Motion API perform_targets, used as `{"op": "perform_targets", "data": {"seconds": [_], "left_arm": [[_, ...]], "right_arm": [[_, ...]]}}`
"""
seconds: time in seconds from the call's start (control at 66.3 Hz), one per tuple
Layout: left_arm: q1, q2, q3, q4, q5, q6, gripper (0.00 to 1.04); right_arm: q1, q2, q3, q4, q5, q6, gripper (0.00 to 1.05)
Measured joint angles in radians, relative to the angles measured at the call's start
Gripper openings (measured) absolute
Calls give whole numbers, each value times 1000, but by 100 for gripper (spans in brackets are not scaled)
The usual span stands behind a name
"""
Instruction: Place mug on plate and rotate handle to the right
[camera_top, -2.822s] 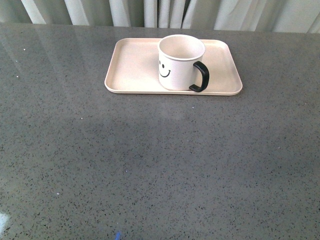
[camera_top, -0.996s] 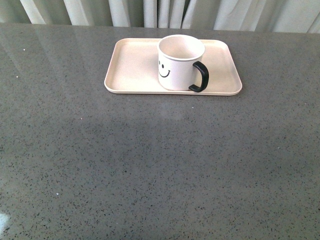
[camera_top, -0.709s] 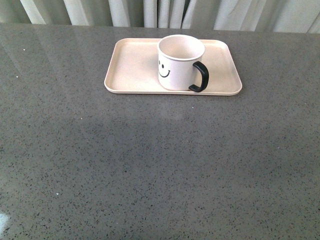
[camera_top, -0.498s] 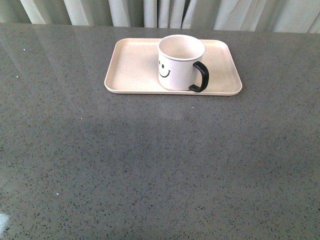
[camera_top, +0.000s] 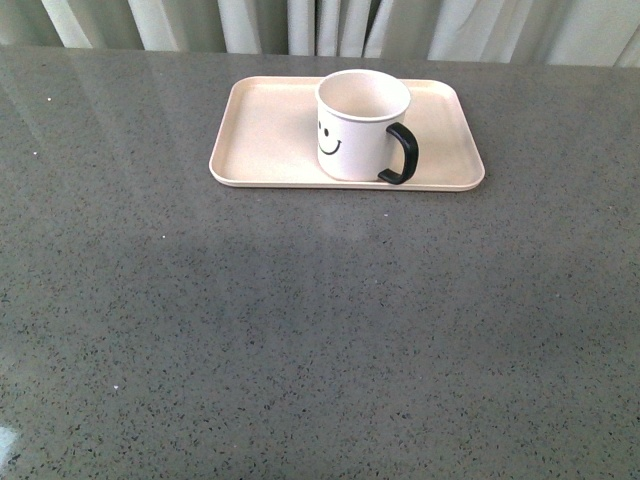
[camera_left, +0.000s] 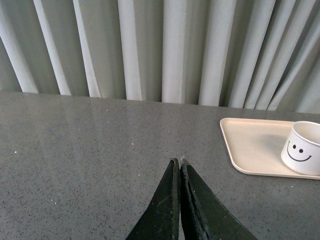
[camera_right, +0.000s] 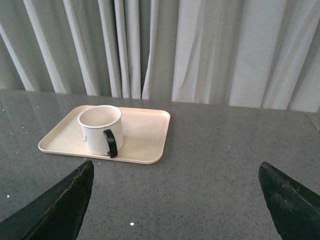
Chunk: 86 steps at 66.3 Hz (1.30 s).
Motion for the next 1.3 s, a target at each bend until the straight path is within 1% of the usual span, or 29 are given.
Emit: {"op": "perform_targets", "data": {"seconds": [0.091, 0.121, 0.181, 0.211, 0.257, 0.362, 0.573, 0.589, 0.604, 0.664, 0.785, 0.8, 0.815, 0.83, 0.845, 0.86, 0.875, 0.89, 0.906, 0.921, 0.951, 0.981, 1.011, 1.072, 1.147, 1.222, 1.238, 1.253, 1.298], "left_arm": [[0, 0, 0, 0, 0, -1, 2], [0, 0, 0, 0, 0, 0, 6], [0, 0, 0, 0, 0, 0, 17], [0, 0, 0, 0, 0, 0, 24], [0, -1, 0, 0, 0, 0, 31], [0, -1, 0, 0, 0, 0, 58], [0, -1, 0, 0, 0, 0, 95], [0, -1, 0, 0, 0, 0, 96], [0, -1, 0, 0, 0, 2, 97], [0, -1, 0, 0, 0, 2, 95], [0, -1, 0, 0, 0, 2, 96], [0, -1, 0, 0, 0, 2, 96], [0, -1, 0, 0, -2, 2, 96], [0, -1, 0, 0, -2, 2, 96], [0, -1, 0, 0, -1, 2, 96], [1, -1, 0, 0, 0, 3, 96], [1, -1, 0, 0, 2, 3, 96], [1, -1, 0, 0, 2, 3, 96], [0, -1, 0, 0, 2, 3, 96], [0, -1, 0, 0, 2, 3, 96], [0, -1, 0, 0, 1, 3, 96], [0, -1, 0, 0, 0, 3, 96], [0, -1, 0, 0, 0, 3, 96], [0, -1, 0, 0, 0, 3, 96], [0, -1, 0, 0, 0, 3, 96], [0, -1, 0, 0, 1, 3, 96], [0, -1, 0, 0, 1, 3, 96], [0, -1, 0, 0, 1, 3, 96], [0, -1, 0, 0, 1, 3, 96]], "right_arm": [[0, 0, 0, 0, 0, 0, 96], [0, 0, 0, 0, 0, 0, 96], [0, 0, 0, 0, 0, 0, 96], [0, 0, 0, 0, 0, 0, 96], [0, 0, 0, 0, 0, 0, 96], [0, 0, 0, 0, 0, 0, 96], [0, 0, 0, 0, 0, 0, 96], [0, 0, 0, 0, 0, 0, 96], [0, 0, 0, 0, 0, 0, 96], [0, 0, 0, 0, 0, 0, 96], [-2, 3, 2, -3, -8, -1, 96], [-19, 35, 19, -52, -72, -36, 96], [-47, 79, 58, -143, -151, -61, 96], [-82, 153, 103, -238, -271, -106, 96], [-112, 238, 153, -325, -365, -164, 96], [-126, 286, 178, -362, -411, -185, 96], [-153, 396, 235, -429, -509, -231, 96], [-156, 418, 246, -438, -529, -238, 96], [-170, 507, 286, -451, -593, -262, 96], [-180, 599, 332, -436, -659, -279, 96], [-194, 727, 409, -378, -720, -298, 96], [-202, 851, 492, -291, -723, -300, 96], [-205, 954, 561, -205, -694, -295, 96], [-196, 1080, 642, -100, -644, -268, 96], [-161, 1183, 708, -24, -585, -242, 96], [-97, 1288, 773, 42, -507, -222, 96], [-89, 1302, 781, 48, -501, -221, 96], [-71, 1328, 797, 55, -471, -215, 96], [-35, 1381, 830, 72, -425, -206, 96]]}}
